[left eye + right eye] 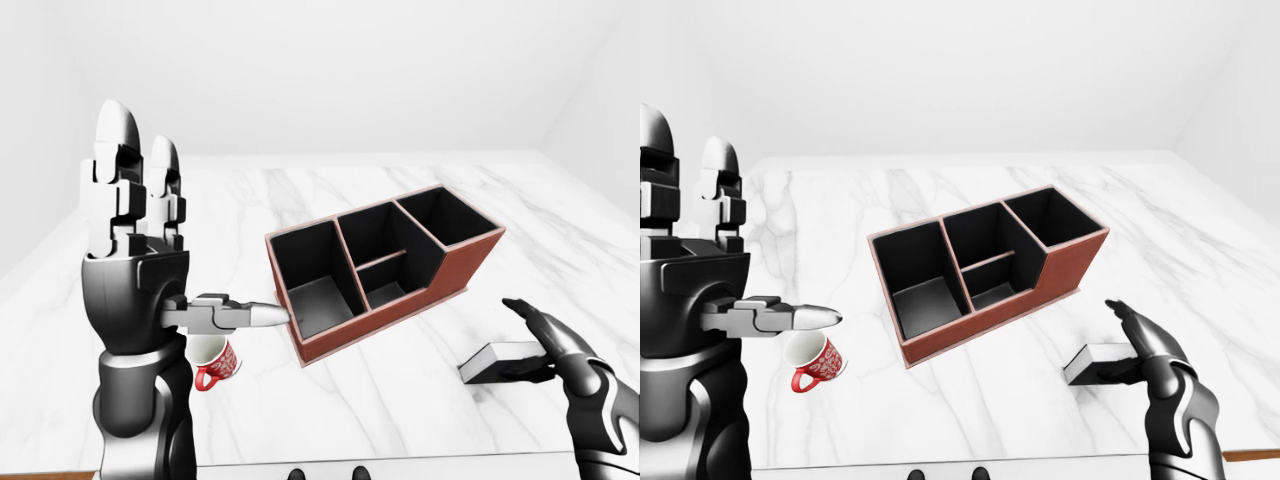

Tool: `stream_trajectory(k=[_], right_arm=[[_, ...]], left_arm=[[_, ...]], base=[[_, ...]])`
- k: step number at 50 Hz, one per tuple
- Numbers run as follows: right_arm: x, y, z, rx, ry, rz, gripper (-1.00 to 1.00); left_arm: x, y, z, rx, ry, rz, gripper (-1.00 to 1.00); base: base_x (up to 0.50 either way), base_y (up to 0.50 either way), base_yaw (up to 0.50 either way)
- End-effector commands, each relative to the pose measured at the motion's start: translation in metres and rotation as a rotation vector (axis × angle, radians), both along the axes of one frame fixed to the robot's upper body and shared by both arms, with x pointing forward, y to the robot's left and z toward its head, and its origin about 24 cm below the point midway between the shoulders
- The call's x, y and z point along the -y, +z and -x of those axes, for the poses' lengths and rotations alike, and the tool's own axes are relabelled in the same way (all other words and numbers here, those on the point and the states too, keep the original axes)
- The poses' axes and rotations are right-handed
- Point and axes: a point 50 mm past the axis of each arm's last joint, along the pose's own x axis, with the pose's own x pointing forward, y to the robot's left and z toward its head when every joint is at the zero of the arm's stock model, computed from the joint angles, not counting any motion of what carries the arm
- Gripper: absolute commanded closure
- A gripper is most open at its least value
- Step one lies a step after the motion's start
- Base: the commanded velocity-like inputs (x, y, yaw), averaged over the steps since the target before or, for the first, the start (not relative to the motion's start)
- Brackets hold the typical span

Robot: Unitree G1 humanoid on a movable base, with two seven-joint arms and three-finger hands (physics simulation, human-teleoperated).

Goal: Pick up the book and place it in the back compartment of the caddy.

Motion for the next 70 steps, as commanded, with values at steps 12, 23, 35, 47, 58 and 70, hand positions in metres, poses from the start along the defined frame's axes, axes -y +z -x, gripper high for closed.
stream_trajectory(k=[12,23,35,47,58,70], right_arm=[[-0.002,0.002,0.001,0.002,0.008,0.001,1.00],[-0.006,0.020,0.002,0.045,0.031,0.021,1.00],[-0.013,0.044,0.005,0.090,0.067,0.048,1.00],[-0.027,0.072,0.010,0.138,0.133,0.052,1.00],[-0.038,0.090,0.010,0.210,0.161,0.101,1.00],[-0.054,0.115,0.002,0.302,0.221,0.174,1.00]], left_arm=[[-0.001,0.001,0.000,0.008,0.002,0.003,-1.00],[-0.002,0.002,0.000,0.013,0.004,0.007,-1.00],[-0.004,0.007,0.001,0.036,0.007,0.015,-1.00],[-0.004,0.006,0.000,0.030,0.007,0.020,-1.00],[-0.009,0.015,0.002,0.080,0.015,0.036,-1.00],[-0.010,0.015,0.002,0.078,0.014,0.043,-1.00]], base=[[0.00,0.00,0.00],[0.00,0.00,0.00],[0.00,0.00,0.00],[0.00,0.00,0.00],[0.00,0.00,0.00],[0.00,0.00,0.00]])
